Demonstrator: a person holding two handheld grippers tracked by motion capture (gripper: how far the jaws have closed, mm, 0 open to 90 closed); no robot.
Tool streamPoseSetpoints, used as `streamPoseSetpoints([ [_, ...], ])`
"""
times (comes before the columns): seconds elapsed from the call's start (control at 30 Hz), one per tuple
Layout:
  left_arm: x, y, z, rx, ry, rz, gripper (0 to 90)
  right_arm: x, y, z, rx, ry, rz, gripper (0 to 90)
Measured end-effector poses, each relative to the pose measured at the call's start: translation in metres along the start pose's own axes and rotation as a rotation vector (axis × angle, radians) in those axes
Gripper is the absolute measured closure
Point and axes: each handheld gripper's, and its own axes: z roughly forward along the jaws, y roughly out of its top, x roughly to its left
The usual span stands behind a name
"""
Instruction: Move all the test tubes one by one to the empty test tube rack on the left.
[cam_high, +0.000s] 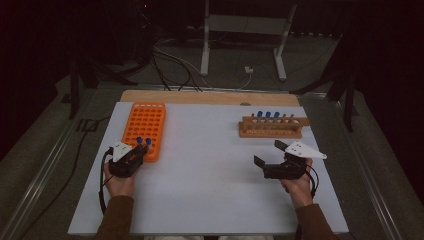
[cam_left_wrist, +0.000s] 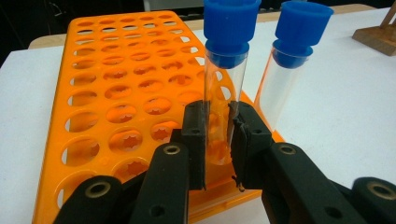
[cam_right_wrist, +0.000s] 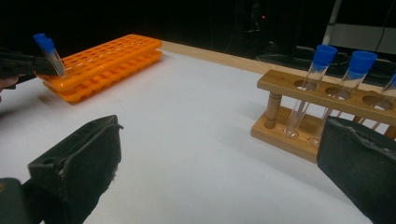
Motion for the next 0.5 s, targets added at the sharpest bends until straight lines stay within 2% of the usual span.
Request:
streamPoseSetpoints([
  [0.17,-0.002,-0.0003,-0.0013,0.008,-0.001,0.021,77.7,0.0004,-0.0004,0.0008,0.004,0.0,-0.003,0.0],
  [0.27,-0.0012,0.0,-0.0013,0.009,-0.006,0.013,77.5,0.0012,-0.0005,0.0014,0.006,0.001,-0.005,0.0],
  [0.37,0.0,0.0007,-0.0014,0.01,-0.019,-0.011,76.0,0.0015,-0.0004,0.0016,0.006,0.003,-0.006,0.0],
  [0.5,0.0037,0.001,-0.0037,0.012,-0.022,-0.055,64.5,0.0004,-0.0004,0.0011,0.006,0.002,-0.003,0.0],
])
